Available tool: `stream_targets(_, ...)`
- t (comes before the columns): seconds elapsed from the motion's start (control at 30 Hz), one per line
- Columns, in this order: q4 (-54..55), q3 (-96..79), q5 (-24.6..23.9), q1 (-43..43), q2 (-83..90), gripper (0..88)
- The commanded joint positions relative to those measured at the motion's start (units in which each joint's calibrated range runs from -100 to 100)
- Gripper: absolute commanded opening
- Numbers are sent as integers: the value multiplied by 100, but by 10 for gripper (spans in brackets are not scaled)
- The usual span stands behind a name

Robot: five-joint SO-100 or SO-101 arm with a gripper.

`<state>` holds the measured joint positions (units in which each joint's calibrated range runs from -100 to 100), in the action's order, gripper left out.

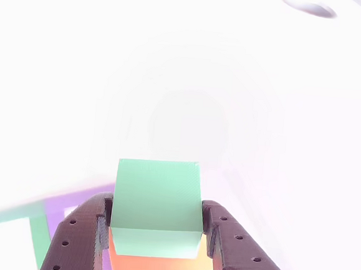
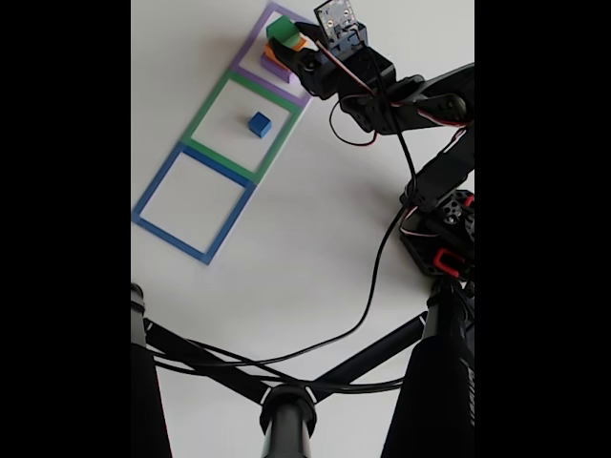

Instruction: Tower of hanoi

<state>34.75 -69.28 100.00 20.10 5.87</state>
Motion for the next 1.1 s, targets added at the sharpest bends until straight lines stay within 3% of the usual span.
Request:
stream_targets(0.0,-1062,355,0,-121,1040,30)
stream_targets(0.27,-5977,2546,0,-217,3018,29)
stream_targets(0.4,-8568,4591,0,-370,3156,29)
stream_targets(0.57,-10933,6910,0,-725,2954,27)
stream_targets(0.77,-12471,8573,0,-1396,2800,25)
stream_targets(1.07,-12787,8782,0,-2480,2970,23)
